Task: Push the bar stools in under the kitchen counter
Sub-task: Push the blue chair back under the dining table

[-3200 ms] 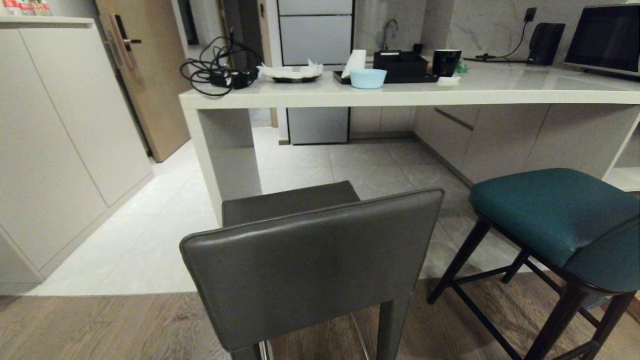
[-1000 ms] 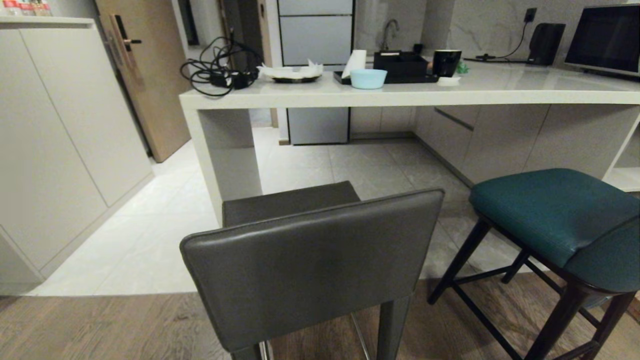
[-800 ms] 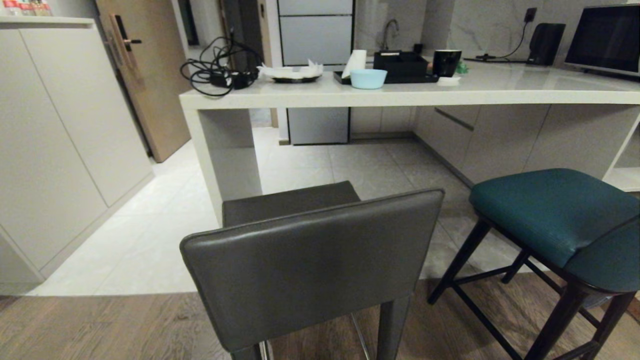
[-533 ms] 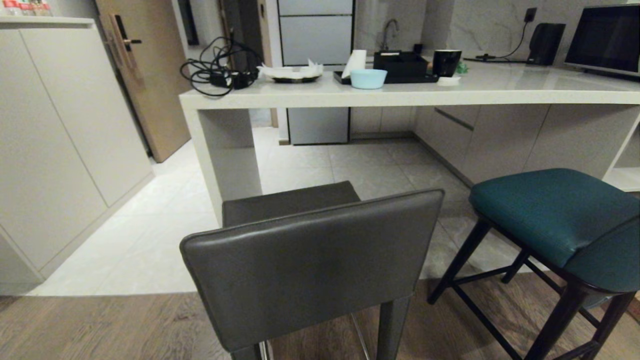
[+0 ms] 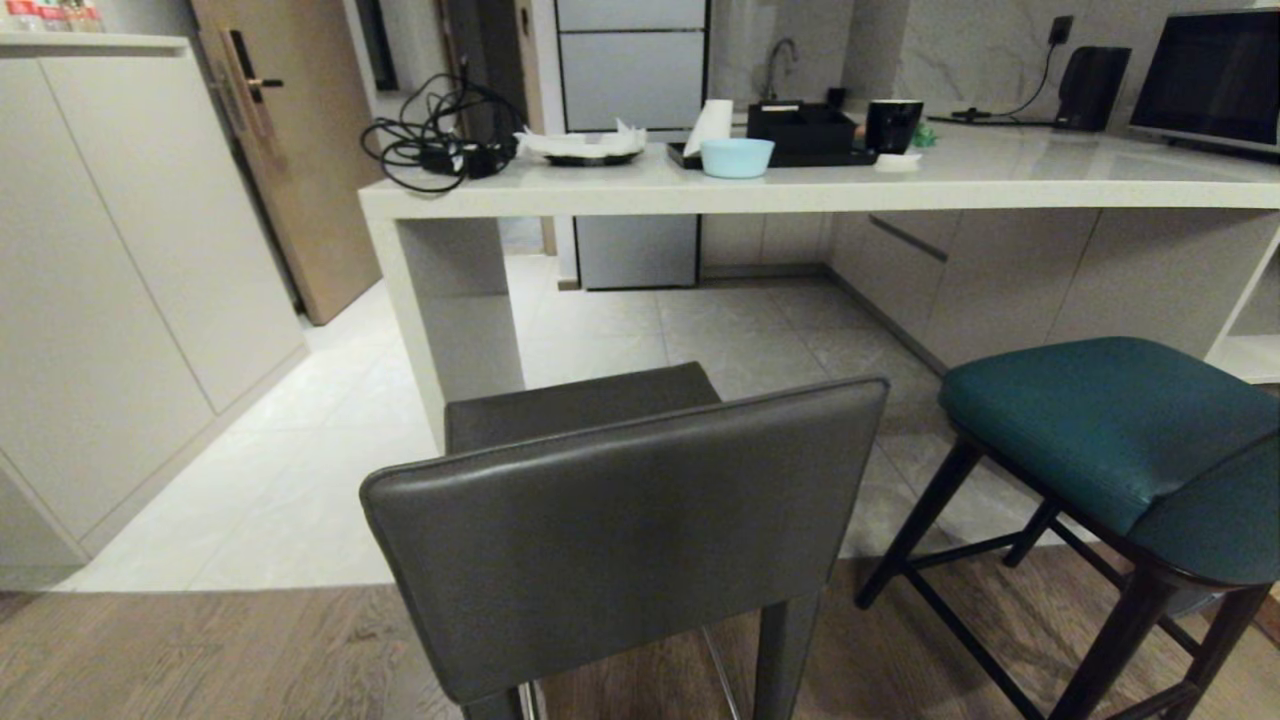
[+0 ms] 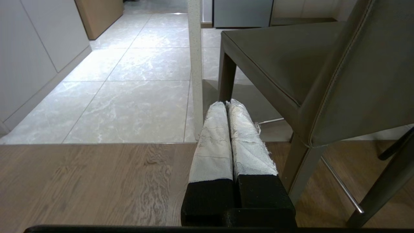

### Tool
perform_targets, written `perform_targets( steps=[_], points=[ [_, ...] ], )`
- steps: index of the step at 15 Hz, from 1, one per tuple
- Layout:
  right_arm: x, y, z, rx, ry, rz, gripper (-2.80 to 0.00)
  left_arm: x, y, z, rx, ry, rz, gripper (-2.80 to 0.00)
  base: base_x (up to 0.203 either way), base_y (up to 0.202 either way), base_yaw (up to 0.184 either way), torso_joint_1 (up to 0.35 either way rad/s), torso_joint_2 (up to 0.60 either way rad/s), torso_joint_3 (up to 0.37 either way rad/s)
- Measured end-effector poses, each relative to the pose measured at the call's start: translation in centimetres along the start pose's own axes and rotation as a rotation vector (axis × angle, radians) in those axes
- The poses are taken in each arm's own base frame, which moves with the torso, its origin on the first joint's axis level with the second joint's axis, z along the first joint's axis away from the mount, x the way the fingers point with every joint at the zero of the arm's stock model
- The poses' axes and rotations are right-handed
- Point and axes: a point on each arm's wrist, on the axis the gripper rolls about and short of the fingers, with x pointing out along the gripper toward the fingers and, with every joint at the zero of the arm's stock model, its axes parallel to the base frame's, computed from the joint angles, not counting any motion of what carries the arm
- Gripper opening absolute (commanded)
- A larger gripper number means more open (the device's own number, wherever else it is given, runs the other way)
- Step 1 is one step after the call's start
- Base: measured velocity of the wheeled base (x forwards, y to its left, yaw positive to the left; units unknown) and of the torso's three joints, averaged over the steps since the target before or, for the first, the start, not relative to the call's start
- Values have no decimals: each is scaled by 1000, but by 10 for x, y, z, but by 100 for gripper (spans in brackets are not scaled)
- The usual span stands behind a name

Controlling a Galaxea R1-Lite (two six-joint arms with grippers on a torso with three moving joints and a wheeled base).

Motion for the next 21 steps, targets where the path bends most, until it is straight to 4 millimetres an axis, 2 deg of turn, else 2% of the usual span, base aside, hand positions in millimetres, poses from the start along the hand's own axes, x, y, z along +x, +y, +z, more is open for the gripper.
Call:
perform_targets(
  steps=[17,21],
  points=[
    [0,0,0,2,0,0,-280,0,0,0,-2,0,-1,-280,0,0,0,0,0,0],
    [0,0,0,1,0,-1,-280,0,0,0,-3,0,-1,-280,-161,0,-2,6,3,4]
  ],
)
